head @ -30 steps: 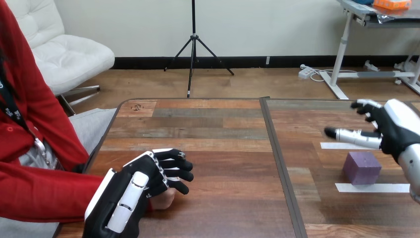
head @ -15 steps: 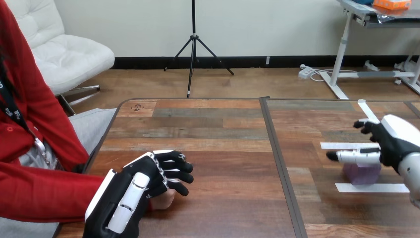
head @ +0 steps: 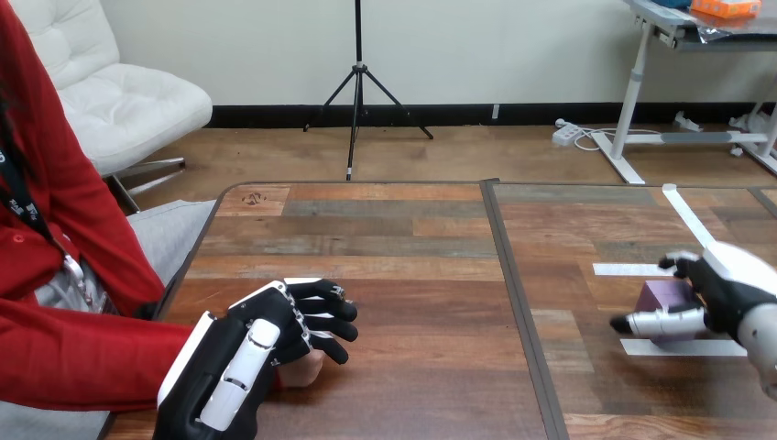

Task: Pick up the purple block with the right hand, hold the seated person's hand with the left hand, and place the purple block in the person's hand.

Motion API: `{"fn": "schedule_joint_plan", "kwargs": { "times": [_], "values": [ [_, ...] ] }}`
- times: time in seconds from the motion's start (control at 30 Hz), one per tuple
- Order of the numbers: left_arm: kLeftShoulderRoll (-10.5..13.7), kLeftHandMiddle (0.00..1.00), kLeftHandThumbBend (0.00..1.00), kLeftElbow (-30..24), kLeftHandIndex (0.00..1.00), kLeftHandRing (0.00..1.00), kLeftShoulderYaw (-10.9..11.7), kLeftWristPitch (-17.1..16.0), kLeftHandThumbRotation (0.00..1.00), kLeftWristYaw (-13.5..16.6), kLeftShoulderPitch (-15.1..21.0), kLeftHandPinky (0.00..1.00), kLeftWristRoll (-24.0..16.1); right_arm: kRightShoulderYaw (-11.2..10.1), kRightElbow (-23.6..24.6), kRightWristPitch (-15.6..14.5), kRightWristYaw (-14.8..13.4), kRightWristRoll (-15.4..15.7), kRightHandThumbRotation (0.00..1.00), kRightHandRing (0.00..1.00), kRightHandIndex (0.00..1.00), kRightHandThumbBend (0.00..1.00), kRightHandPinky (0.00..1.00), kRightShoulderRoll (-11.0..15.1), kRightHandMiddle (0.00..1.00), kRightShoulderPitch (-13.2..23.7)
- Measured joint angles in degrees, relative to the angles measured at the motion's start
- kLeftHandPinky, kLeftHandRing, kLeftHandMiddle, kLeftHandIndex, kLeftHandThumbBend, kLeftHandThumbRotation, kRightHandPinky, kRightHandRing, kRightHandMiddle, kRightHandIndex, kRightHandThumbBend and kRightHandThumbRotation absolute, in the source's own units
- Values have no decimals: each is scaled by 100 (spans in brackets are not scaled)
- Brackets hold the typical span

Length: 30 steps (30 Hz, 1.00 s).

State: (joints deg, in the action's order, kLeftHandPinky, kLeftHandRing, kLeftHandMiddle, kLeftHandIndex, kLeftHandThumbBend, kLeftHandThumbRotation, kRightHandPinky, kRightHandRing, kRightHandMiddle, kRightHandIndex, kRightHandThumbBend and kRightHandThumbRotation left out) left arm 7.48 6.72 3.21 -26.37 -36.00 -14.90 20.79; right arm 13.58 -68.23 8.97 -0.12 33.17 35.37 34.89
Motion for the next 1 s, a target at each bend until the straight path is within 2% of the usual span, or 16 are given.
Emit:
{"fn": "schedule_joint_plan", "kwargs": {
  "times": [0.57,1.0],
  "values": [
    [8,61,46,0,61,57,3,0,78,9,14,48,-1,116,-201,-260,142,-80,44,85,88,100,70,-24,89,168],
    [42,60,46,0,60,57,18,0,78,2,18,48,6,146,-230,-268,146,-92,37,84,86,100,67,-25,88,177]
  ]
}}
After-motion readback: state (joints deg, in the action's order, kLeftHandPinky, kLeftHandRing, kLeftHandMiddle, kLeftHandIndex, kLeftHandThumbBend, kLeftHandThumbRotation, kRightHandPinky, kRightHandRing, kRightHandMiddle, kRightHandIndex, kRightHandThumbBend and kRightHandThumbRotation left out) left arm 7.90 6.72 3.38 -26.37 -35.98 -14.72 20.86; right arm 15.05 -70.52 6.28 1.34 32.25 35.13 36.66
